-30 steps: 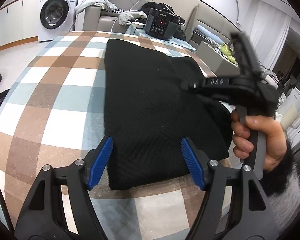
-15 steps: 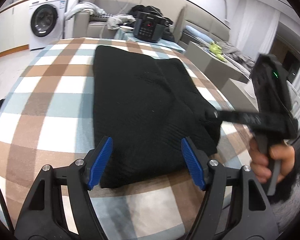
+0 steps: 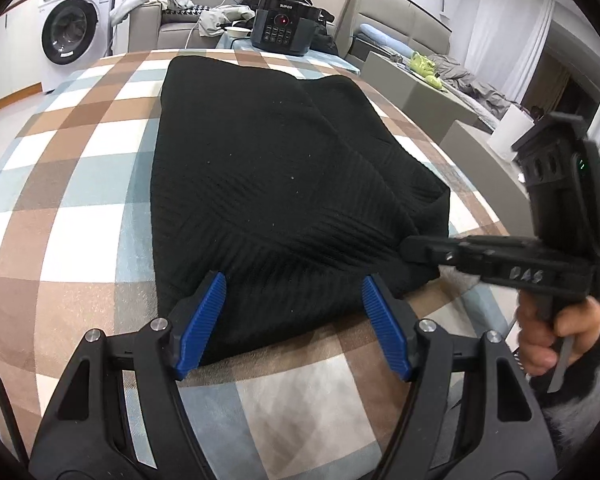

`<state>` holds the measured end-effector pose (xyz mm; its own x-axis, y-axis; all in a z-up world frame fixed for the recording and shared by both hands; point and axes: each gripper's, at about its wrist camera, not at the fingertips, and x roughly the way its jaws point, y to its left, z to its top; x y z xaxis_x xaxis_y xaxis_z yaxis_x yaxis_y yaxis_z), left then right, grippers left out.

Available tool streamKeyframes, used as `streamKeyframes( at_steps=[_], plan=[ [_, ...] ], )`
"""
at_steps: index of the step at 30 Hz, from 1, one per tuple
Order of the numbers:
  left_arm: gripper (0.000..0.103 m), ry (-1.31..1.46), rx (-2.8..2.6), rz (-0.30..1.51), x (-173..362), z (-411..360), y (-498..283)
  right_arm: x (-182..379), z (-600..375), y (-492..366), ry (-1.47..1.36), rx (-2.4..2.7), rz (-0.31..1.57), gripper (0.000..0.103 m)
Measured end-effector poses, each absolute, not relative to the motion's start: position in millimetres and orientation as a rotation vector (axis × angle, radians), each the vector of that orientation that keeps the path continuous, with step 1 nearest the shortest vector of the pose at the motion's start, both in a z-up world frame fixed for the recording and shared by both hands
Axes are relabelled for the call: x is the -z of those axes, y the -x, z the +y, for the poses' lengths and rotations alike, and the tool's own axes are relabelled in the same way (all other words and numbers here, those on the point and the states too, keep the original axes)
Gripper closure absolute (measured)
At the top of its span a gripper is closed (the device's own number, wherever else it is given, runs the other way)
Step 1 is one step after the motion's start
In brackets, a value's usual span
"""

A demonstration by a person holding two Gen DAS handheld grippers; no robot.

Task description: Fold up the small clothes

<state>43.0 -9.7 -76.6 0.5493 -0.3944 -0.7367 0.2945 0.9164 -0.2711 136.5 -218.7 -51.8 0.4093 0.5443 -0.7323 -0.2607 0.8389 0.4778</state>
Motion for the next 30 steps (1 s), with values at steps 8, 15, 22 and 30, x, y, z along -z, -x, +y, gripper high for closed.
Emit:
streamKeyframes(
  at_steps=[8, 15, 22, 30],
  plan=[
    [0.035, 0.175, 0.368, 0.883, 64.3, 11.0, -34.4, 35.5, -275.2, -111.5, -0.409, -0.349, 0.956, 0.084],
    [0.035, 0.208, 0.325, 0.882, 61.0, 19.6, -41.2, 41.3, -278.9, -123.5, -0.5, -0.355, 0.946, 0.079],
    [0.035, 0.19, 0.312, 0.883, 59.1, 16.0, -45.0, 57.0, -277.8, -143.1, -0.521, -0.268, 0.978, 0.093],
    [0.035, 0.212, 0.275, 0.903, 63.5, 23.8, -55.5, 44.1, -296.7, -134.3, -0.578, -0.29, 0.941, 0.082]
  ],
)
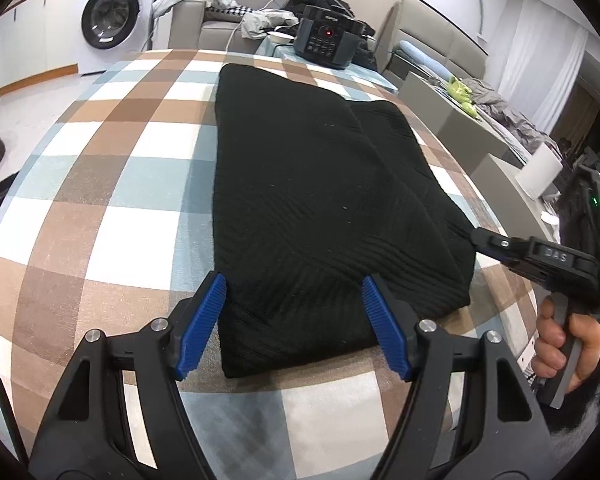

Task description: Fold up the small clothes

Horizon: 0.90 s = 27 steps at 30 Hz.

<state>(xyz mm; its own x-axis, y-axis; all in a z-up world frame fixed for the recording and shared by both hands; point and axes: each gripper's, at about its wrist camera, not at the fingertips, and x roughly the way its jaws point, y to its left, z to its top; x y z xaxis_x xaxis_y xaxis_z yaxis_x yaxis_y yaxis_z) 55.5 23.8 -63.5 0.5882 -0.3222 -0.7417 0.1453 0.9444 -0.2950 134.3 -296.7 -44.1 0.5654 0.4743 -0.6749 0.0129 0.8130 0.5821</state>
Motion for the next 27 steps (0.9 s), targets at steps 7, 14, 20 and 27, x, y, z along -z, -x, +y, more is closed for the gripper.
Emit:
streamKeyframes(
  at_steps=[7, 14, 20, 27],
  plan=[
    [0.035, 0.23, 0.259, 0.907, 67.1, 29.7, -68.2, 24.7, -287.6, -147.6, -0.545, -0.318, 0.905, 0.075],
    [0.035, 0.251, 0.253, 0.881, 61.9, 39.2, -86.9, 22.5, -224.5, -247.4, -0.489, -0.44, 0.96, 0.07],
    [0.035, 0.268, 0.247, 0.861, 57.1, 49.6, -99.0, 51.0, -193.9, -309.6, -0.442, -0.39, 1.058, 0.095],
    [0.035, 0.289, 0.288, 0.814, 39.8, 45.5, -103.6, -24.5, -226.6, -271.4, -0.337, -0.339, 0.873, 0.099]
  ],
)
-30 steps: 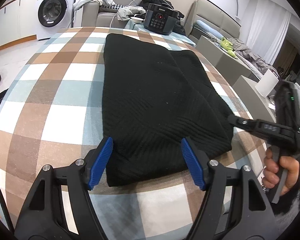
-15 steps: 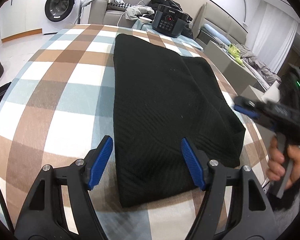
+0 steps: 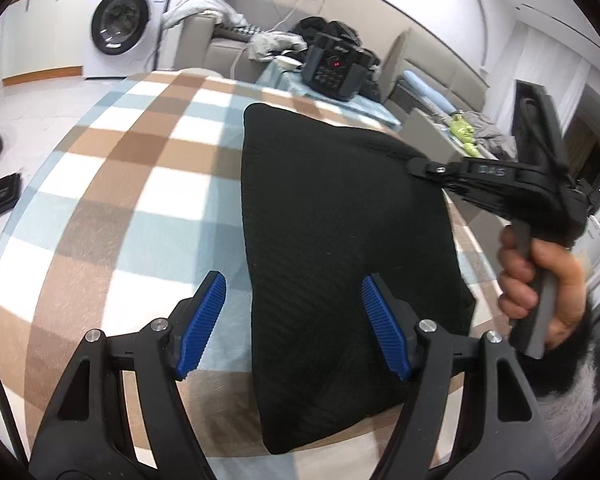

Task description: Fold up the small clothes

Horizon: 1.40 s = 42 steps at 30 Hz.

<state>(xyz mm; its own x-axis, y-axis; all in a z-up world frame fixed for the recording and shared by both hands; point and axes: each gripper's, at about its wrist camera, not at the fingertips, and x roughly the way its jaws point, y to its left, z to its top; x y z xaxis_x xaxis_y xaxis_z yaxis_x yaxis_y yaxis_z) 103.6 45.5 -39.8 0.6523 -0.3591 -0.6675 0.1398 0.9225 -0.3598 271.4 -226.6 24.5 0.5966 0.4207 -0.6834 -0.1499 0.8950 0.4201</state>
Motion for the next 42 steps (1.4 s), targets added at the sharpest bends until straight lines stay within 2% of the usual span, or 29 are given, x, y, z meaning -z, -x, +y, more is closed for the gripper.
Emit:
streamKeyframes(
  at_steps=[2, 10, 15, 19, 25, 27, 28, 29, 36, 42],
  plan=[
    [0.035, 0.277, 0.312, 0.808, 36.2, 34.6, -106.3, -24.9, -234.9, -268.0, -0.297, -0.272, 0.88, 0.099],
    [0.035, 0.198, 0.325, 0.891, 60.8, -1.5, -115.6, 37.6, -249.6, -292.8, -0.365, -0.247, 1.033, 0.096],
    [0.035, 0.228, 0.31, 0.907, 68.2, 5.4, -107.9, 15.3, -267.0, -217.0, -0.468, -0.349, 0.956, 0.083],
    [0.035, 0.25, 0.297, 0.901, 65.8, 17.1, -101.4, 13.7, -256.6, -141.0, -0.428, -0.459, 0.983, 0.082],
    [0.035, 0.254, 0.292, 0.887, 60.4, 28.6, -86.2, 43.0, -228.0, -120.5, -0.359, -0.514, 1.051, 0.082],
    [0.035, 0.254, 0.284, 0.882, 58.1, 32.9, -79.2, 45.4, -221.4, -121.5, -0.318, -0.524, 1.043, 0.082],
    [0.035, 0.255, 0.277, 0.881, 57.0, 35.8, -75.0, 43.0, -217.4, -122.2, -0.284, -0.535, 1.027, 0.086],
    [0.035, 0.258, 0.276, 0.877, 55.4, 38.3, -71.2, 39.6, -212.2, -123.2, -0.236, -0.559, 1.015, 0.099],
    [0.035, 0.285, 0.262, 0.849, 44.8, 53.5, -52.5, -26.1, -227.7, -130.7, -0.104, -0.567, 0.945, 0.099],
    [0.035, 0.277, 0.272, 0.873, 49.2, 46.2, -50.2, 14.6, -244.5, -146.5, -0.137, -0.484, 1.065, 0.099]
  ],
)
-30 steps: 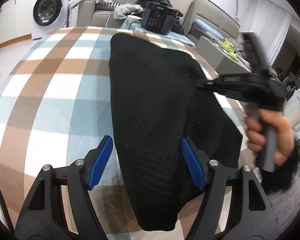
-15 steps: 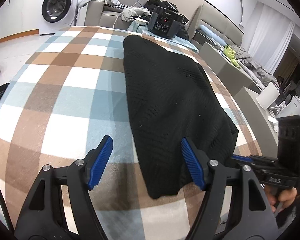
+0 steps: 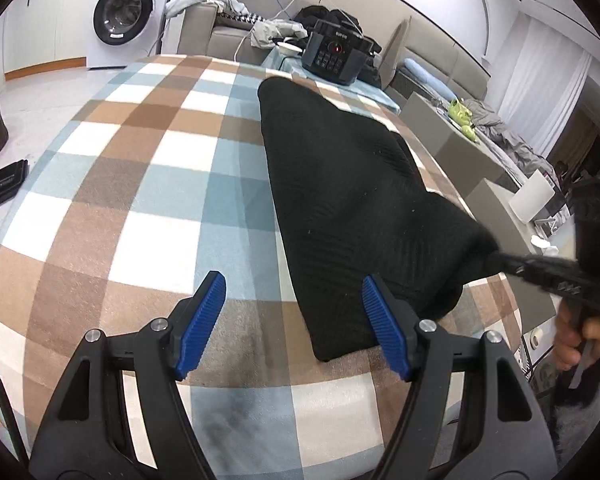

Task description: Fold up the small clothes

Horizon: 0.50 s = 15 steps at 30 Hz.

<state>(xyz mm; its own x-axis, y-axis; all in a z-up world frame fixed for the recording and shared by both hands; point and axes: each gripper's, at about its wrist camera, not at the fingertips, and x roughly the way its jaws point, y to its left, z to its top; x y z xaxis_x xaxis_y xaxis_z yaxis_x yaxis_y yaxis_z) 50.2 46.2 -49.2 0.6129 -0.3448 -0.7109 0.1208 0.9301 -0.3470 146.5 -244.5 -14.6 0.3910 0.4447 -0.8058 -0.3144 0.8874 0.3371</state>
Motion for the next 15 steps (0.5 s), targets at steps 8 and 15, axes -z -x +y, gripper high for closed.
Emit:
streamKeyframes(
  at_steps=[8, 15],
  plan=[
    [0.035, 0.261, 0.273, 0.886, 50.9, 46.6, -46.4, 15.3, -274.9, -139.1, -0.264, -0.521, 1.045, 0.099],
    [0.035, 0.259, 0.286, 0.887, 49.2, 40.4, -50.5, 33.0, -269.1, -136.1, -0.253, -0.512, 1.098, 0.098]
  ],
)
